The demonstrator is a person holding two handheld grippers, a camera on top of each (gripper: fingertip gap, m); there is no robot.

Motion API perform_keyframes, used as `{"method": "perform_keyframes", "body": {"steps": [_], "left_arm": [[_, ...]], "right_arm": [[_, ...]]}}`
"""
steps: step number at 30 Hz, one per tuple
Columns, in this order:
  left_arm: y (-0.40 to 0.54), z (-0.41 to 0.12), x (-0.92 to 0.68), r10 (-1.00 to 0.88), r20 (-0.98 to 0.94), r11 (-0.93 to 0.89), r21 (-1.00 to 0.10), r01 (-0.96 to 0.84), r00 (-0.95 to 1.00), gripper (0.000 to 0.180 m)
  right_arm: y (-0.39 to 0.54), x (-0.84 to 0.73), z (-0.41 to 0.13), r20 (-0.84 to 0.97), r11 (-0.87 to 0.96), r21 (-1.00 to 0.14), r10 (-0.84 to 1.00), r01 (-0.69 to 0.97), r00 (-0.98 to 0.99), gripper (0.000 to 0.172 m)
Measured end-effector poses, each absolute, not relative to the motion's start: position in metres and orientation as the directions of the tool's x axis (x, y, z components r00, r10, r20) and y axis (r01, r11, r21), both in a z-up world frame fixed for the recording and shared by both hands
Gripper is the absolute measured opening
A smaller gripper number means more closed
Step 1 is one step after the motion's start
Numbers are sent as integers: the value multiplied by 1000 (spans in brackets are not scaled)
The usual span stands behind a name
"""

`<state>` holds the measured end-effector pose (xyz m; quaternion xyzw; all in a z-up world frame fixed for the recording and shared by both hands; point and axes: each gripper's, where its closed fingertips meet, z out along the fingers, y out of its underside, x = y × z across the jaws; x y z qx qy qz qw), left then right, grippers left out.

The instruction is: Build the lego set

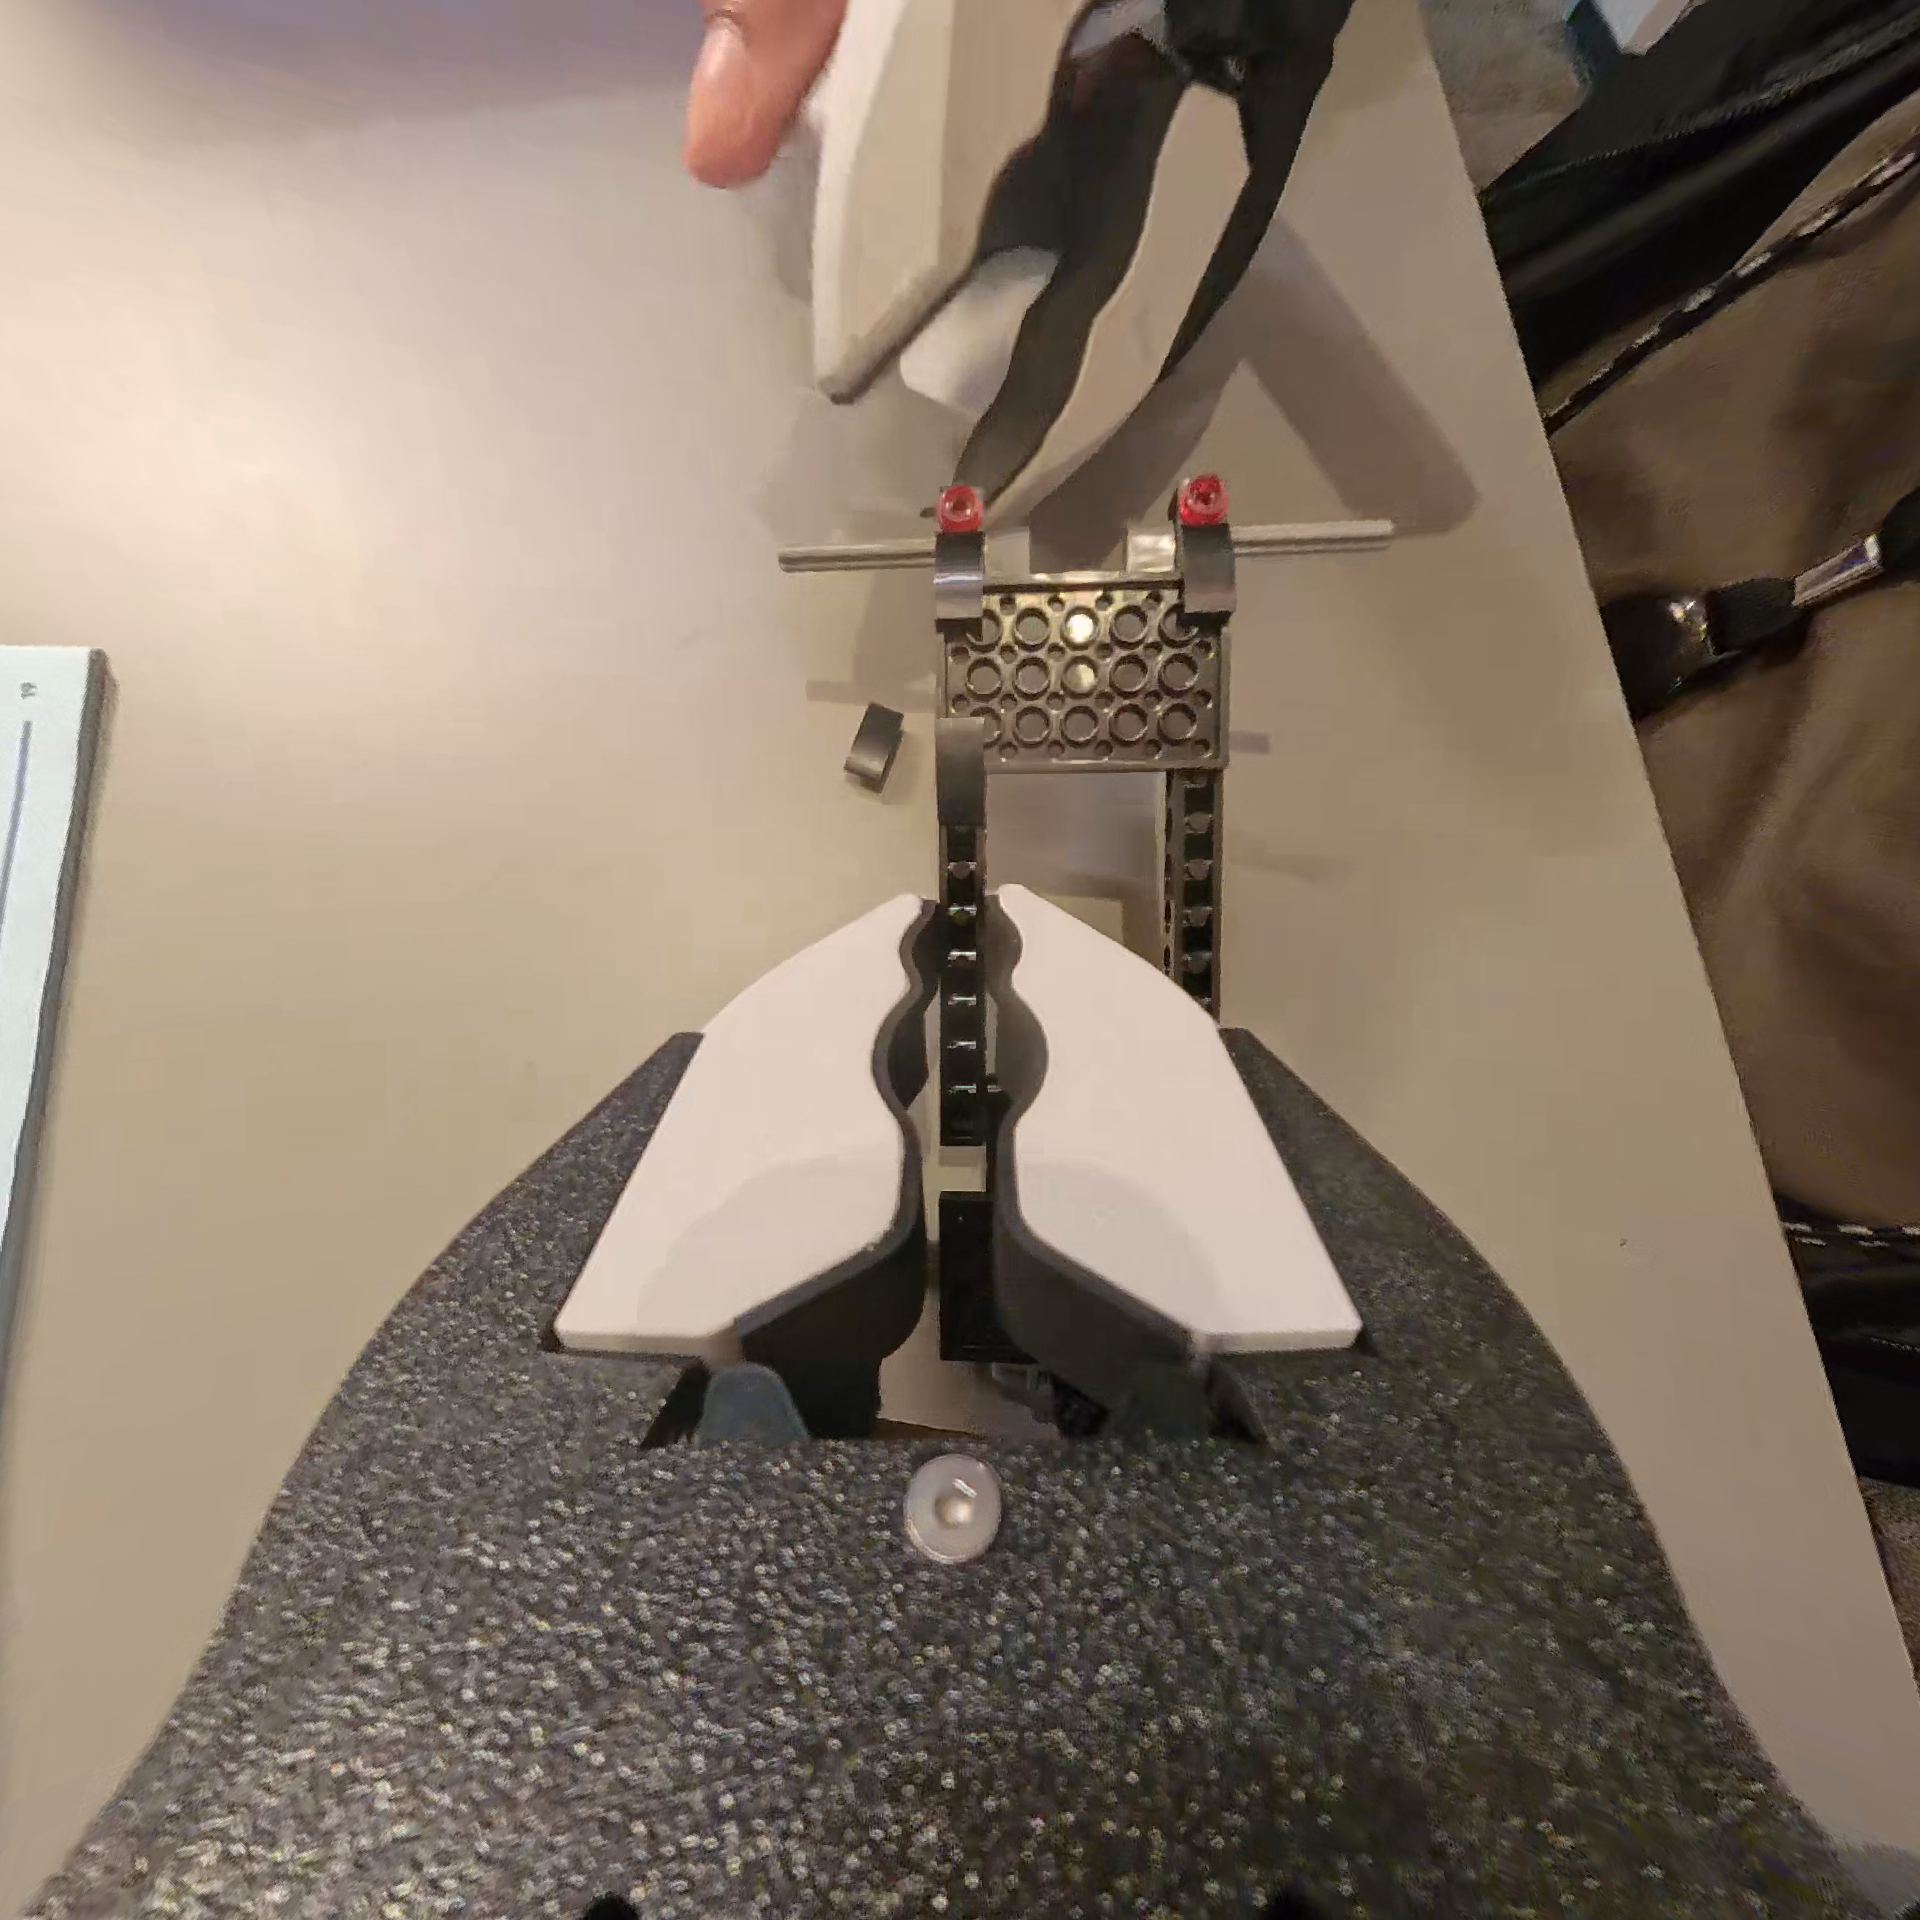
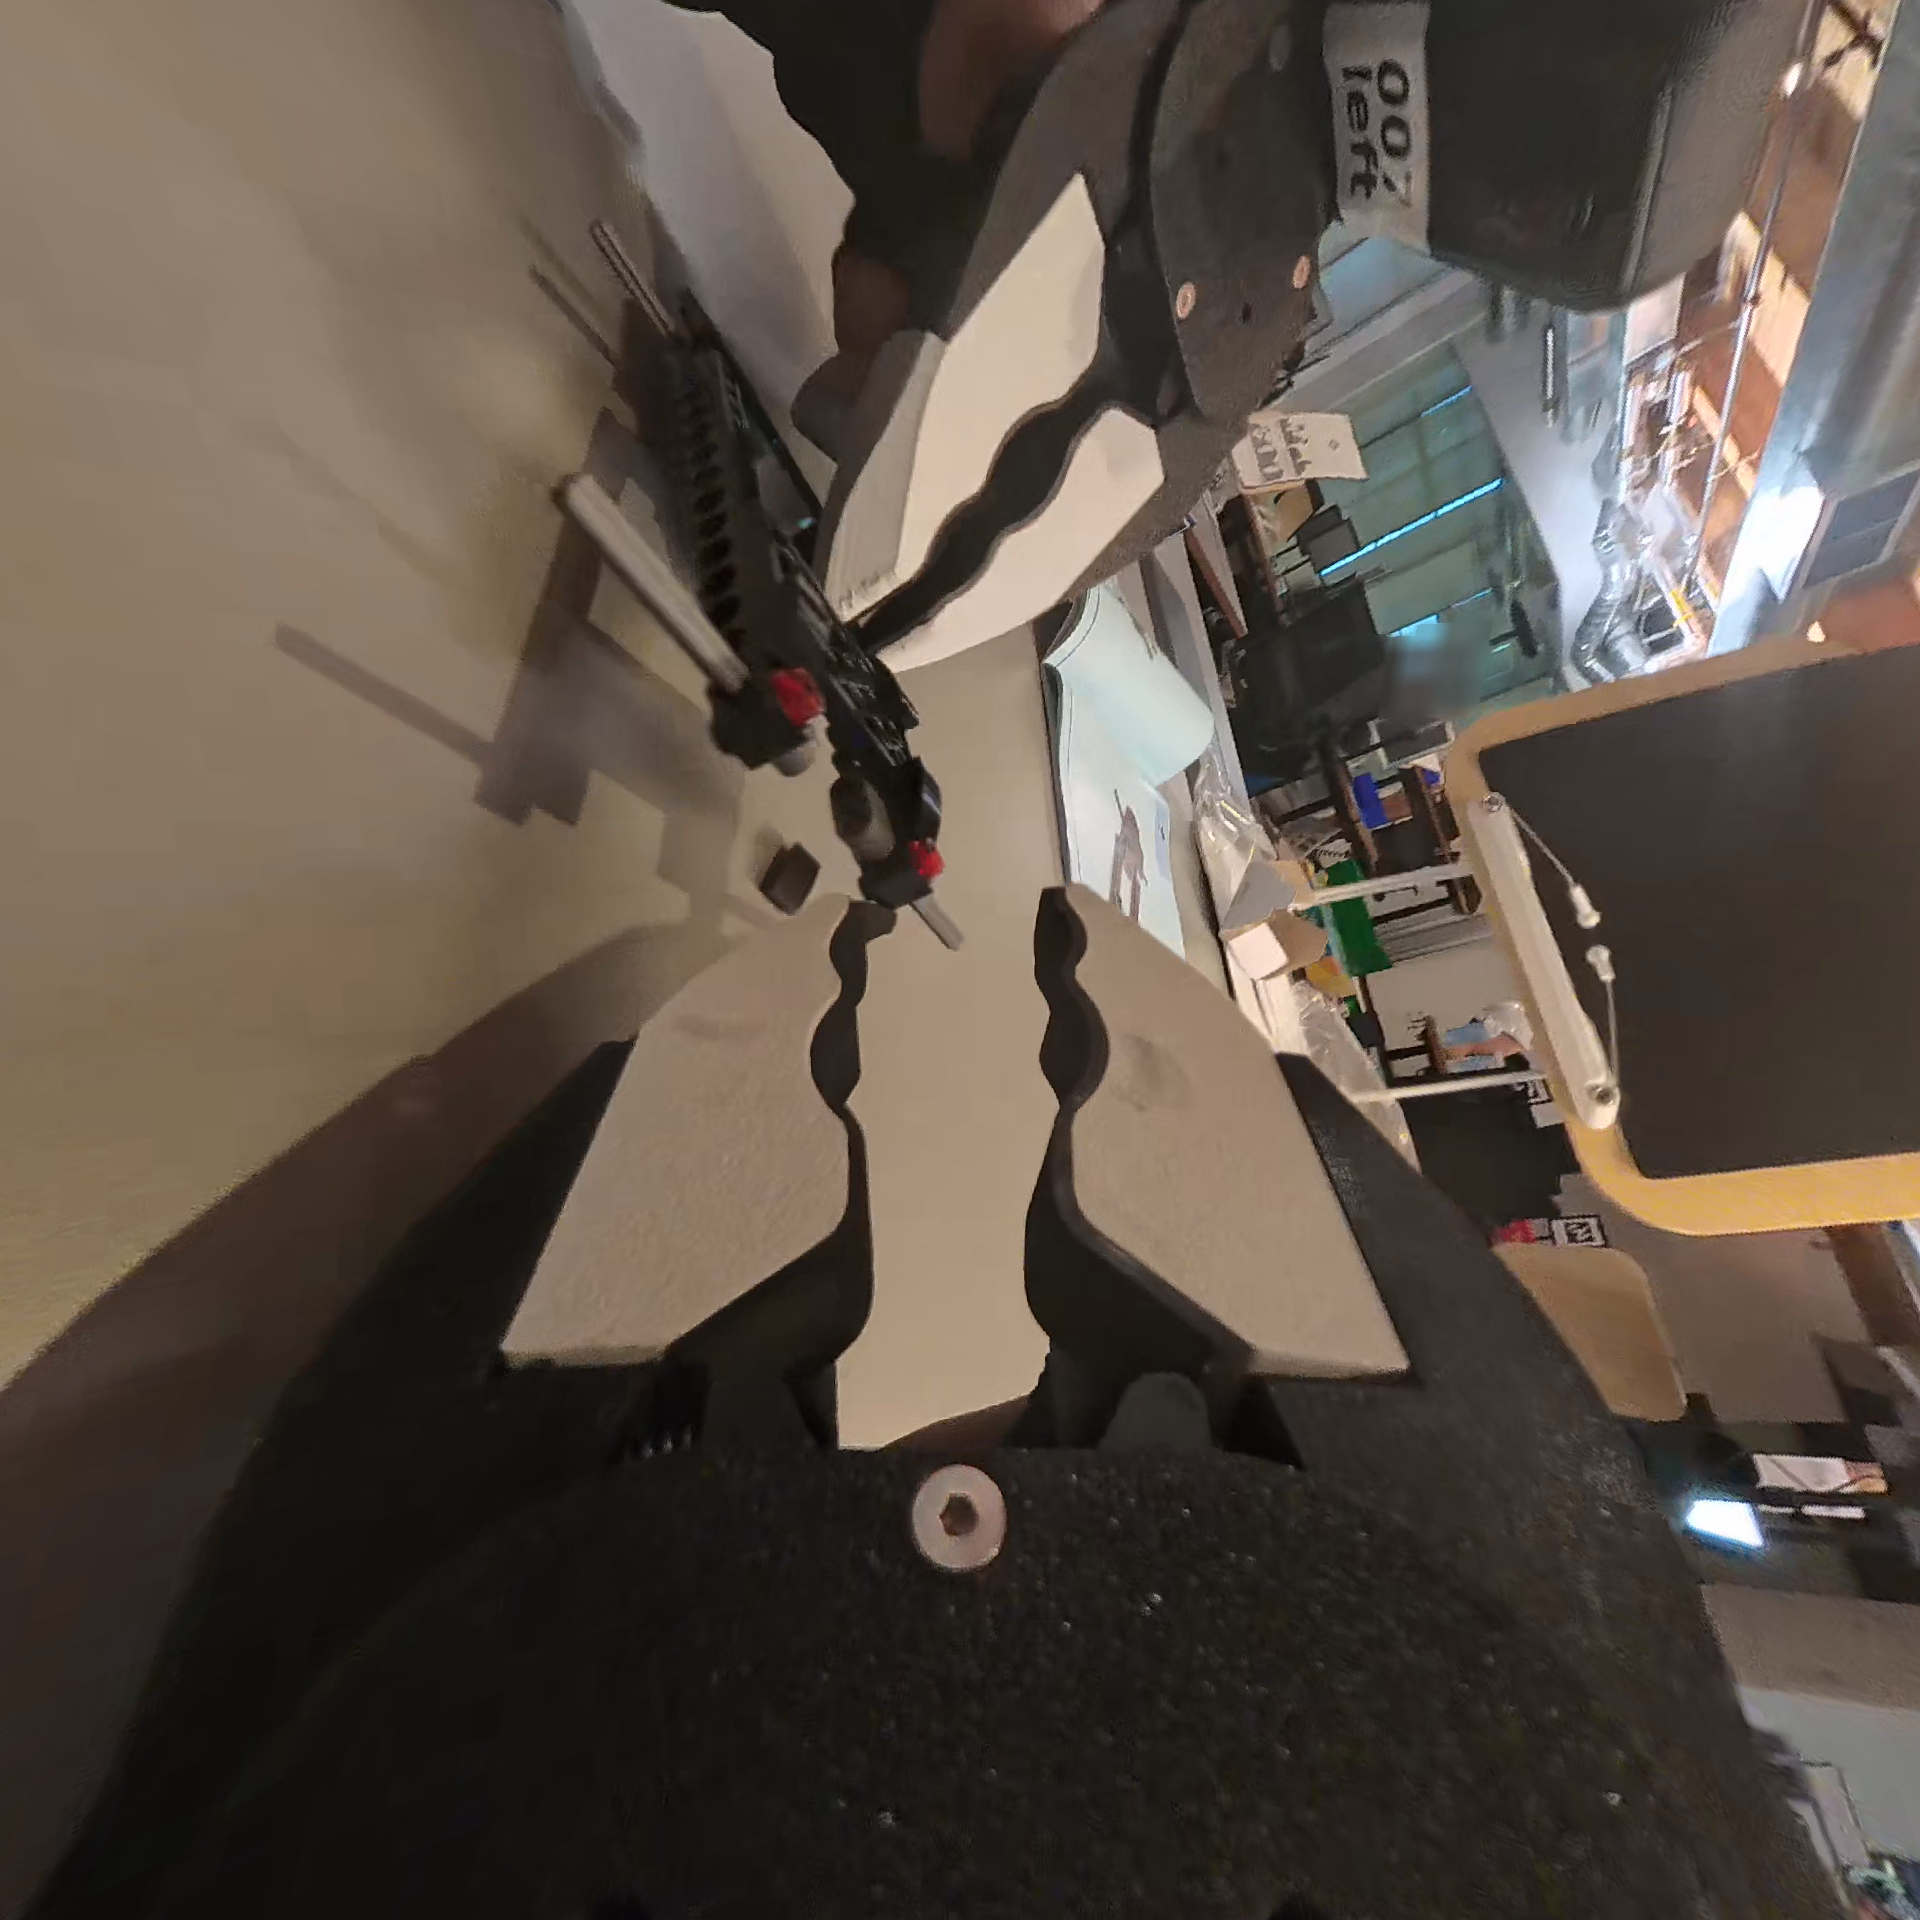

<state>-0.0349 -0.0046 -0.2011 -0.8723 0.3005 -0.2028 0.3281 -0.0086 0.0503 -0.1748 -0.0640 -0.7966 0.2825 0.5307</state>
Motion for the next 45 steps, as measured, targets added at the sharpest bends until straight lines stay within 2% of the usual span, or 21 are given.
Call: {"method": "perform_keyframes", "body": {"steps": [7,16,27,37,41,45], "left_arm": [[-8,-201,-38,-641,188,-619,-700,-356,744,7],[-7,-199,-41,-611,249,-642,-712,-285,752,7],[-9,-198,-36,-624,275,-644,-711,-282,731,7],[-17,-200,-29,-669,251,-622,-705,-342,700,7],[-17,-202,-32,-666,248,-625,-700,-345,704,7],[-18,-200,-33,-668,249,-620,-708,-338,701,7]], "right_arm": [[47,-10,-174,875,872,-427,332,-238,-352,31],[45,-12,-176,927,913,-320,246,-253,-284,41],[15,-11,-169,965,888,-225,146,-402,-218,30],[6,-12,-176,972,883,-191,107,-428,-211,25],[9,-10,-172,972,891,-187,109,-413,-207,33],[17,-8,-169,958,886,-245,161,-393,-237,39]]}}
